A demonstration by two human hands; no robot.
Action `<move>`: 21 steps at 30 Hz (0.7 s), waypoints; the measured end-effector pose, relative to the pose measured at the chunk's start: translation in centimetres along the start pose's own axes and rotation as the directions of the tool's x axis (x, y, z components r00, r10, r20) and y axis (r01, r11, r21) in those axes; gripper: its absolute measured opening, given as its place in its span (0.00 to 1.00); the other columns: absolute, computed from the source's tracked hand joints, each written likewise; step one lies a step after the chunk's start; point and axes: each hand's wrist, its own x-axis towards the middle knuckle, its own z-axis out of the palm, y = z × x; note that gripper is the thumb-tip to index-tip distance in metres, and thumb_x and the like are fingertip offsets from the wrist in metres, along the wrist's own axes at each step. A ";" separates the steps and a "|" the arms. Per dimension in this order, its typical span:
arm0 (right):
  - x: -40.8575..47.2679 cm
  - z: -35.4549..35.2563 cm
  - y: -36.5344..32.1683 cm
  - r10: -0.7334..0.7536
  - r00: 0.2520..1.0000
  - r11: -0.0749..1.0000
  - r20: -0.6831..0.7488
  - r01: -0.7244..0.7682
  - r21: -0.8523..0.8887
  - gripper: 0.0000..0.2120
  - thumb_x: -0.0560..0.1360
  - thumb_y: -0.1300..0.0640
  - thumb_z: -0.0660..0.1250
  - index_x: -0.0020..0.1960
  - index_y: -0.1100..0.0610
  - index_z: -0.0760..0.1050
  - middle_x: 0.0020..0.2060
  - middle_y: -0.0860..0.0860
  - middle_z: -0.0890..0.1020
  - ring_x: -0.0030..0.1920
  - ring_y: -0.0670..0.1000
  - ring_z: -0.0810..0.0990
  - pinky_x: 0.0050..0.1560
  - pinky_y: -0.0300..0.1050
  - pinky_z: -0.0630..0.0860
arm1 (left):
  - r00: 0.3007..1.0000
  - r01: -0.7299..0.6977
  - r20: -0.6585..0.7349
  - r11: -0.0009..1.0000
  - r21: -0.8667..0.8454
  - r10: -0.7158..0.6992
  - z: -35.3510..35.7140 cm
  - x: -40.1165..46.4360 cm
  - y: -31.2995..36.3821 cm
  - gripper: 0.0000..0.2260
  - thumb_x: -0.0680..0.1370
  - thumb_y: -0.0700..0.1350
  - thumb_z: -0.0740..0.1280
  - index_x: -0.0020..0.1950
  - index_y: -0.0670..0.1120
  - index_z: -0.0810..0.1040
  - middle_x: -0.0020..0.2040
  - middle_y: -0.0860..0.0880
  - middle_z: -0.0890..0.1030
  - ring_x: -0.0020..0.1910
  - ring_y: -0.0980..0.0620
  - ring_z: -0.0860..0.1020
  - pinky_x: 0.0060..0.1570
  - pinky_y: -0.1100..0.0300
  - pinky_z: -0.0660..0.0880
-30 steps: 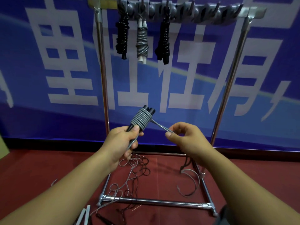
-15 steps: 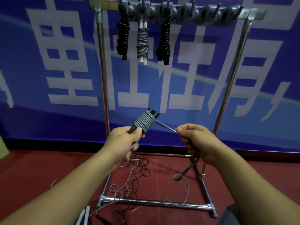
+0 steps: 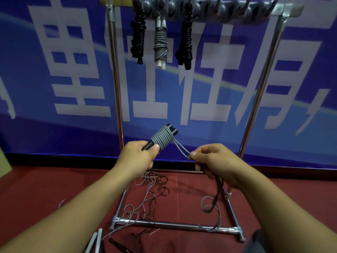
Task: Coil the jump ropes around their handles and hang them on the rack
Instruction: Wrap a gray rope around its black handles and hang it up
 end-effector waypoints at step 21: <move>-1.3 5.9 -1.2 -0.109 0.993 0.954 0.043 0.117 -0.274 0.13 0.82 0.50 0.62 0.50 0.58 0.81 0.33 0.50 0.76 0.30 0.46 0.71 0.32 0.40 0.69 | 0.995 -0.008 -0.102 0.997 0.083 0.017 0.6 1.0 -0.8 0.13 0.82 0.49 0.64 0.42 0.43 0.79 0.29 0.47 0.76 0.23 0.51 0.70 0.28 0.57 0.69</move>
